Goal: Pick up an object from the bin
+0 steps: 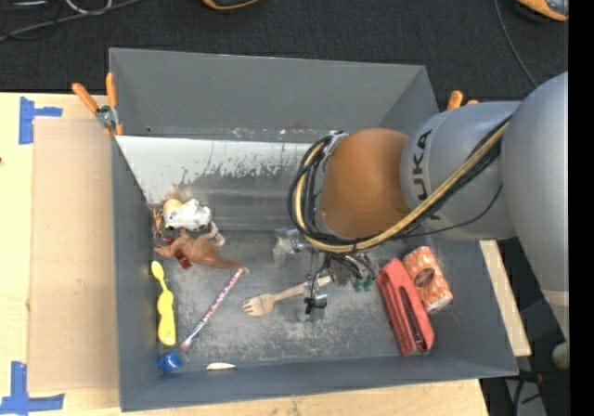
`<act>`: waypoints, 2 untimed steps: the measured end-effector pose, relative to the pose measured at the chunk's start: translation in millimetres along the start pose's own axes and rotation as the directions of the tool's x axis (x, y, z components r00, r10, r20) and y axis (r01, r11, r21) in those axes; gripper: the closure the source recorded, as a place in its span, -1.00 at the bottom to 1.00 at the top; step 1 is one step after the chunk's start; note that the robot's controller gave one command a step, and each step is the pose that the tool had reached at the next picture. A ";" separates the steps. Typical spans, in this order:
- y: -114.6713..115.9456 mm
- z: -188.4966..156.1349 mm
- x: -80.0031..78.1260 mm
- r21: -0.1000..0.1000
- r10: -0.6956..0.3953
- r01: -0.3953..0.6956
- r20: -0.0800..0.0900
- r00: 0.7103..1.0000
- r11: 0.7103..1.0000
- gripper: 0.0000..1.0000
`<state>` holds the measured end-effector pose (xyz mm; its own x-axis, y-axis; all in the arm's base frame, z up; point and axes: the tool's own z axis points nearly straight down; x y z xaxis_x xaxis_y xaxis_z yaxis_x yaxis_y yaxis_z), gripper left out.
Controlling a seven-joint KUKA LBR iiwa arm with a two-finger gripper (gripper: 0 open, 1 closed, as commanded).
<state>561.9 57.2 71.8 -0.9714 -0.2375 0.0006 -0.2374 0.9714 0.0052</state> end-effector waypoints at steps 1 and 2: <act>-0.2 -0.1 0.0 0.000 0.002 -0.002 0.000 1.000 1.000 1.00; -0.3 -0.1 0.0 0.000 0.003 -0.003 0.000 1.000 1.000 1.00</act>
Offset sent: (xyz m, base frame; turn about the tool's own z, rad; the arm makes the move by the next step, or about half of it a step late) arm 0.0000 0.0000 0.0000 0.0000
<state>561.9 56.9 71.9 -0.9721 -0.2347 0.0005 -0.2347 0.9721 0.0052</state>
